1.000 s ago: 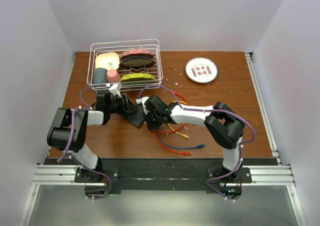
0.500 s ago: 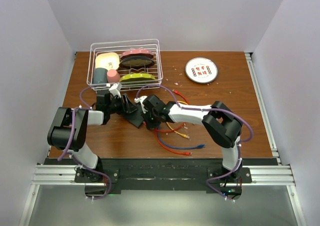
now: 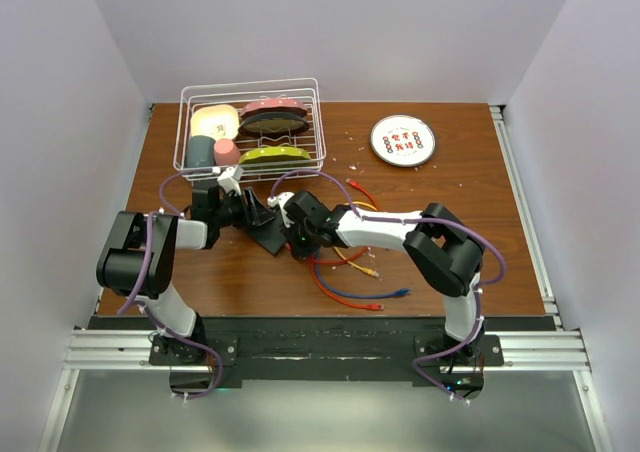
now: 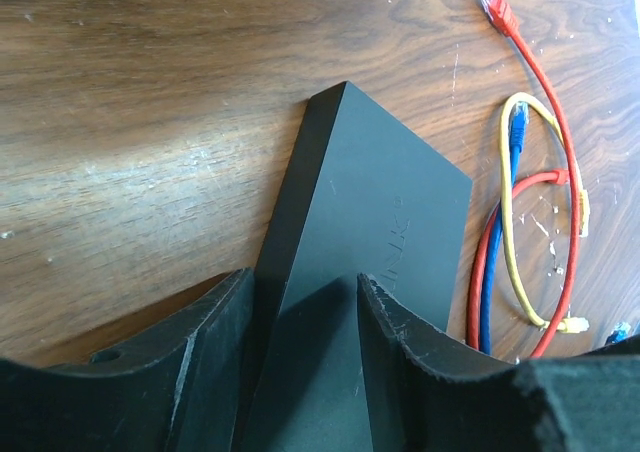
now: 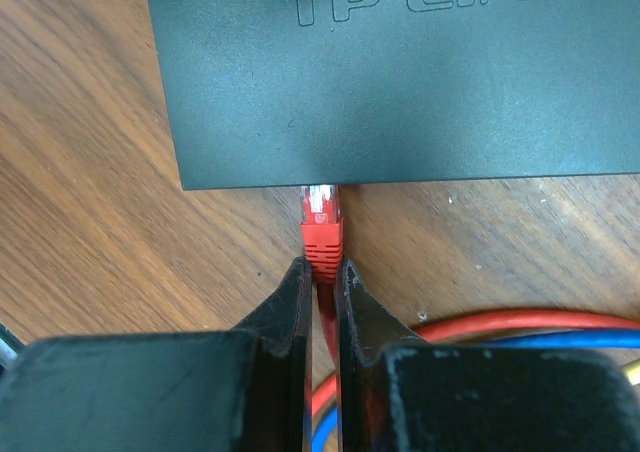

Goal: Insert the plug into the switch port

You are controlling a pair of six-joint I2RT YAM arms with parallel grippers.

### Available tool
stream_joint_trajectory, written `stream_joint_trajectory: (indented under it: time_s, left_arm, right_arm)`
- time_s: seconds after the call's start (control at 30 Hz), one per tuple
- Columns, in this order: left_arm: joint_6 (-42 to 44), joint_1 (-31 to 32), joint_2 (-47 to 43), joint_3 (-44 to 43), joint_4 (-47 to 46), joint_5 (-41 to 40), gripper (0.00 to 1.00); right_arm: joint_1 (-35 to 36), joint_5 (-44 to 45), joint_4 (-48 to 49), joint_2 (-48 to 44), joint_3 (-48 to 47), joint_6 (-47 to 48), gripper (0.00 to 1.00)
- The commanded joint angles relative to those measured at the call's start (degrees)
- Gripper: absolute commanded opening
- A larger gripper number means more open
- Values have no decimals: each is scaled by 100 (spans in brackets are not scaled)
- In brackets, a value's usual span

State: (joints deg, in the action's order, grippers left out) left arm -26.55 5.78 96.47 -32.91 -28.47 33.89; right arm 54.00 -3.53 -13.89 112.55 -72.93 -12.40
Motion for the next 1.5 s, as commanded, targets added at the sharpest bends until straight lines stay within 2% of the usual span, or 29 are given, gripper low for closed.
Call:
stream_joint_trajectory:
  time_s: [0.0,0.43,0.8,0.93,1.13,1.23,1.37,1.47]
  left_arm:
    - [-316,63,-5,153,61,794,48]
    - [-729,99,22,618,60,1041,42]
    - [-1080,380,30,961,-290,1085,41]
    - [-1388,625,-5,1111,-598,927,41]
    - [-1977,1003,-225,1541,-1099,259,37]
    - [-2223,1109,-181,1708,-1406,224,36]
    - [-2224,1127,-251,1805,-1425,136,36]
    - [-2014,1127,-435,1709,-1074,-48,38]
  right_arm:
    - [-3,449,598,267,77,-52,0]
    - [-3,845,993,285,-90,-517,0]
    - [-3,503,1301,461,-362,-377,0]
    - [-3,406,1519,478,-380,-420,0]
    - [-3,564,1617,531,-486,-649,0]
    - [-3,529,1653,610,-565,-667,0]
    - [-3,485,1582,636,-635,-640,0]
    - [-3,441,1547,575,-530,-597,0]
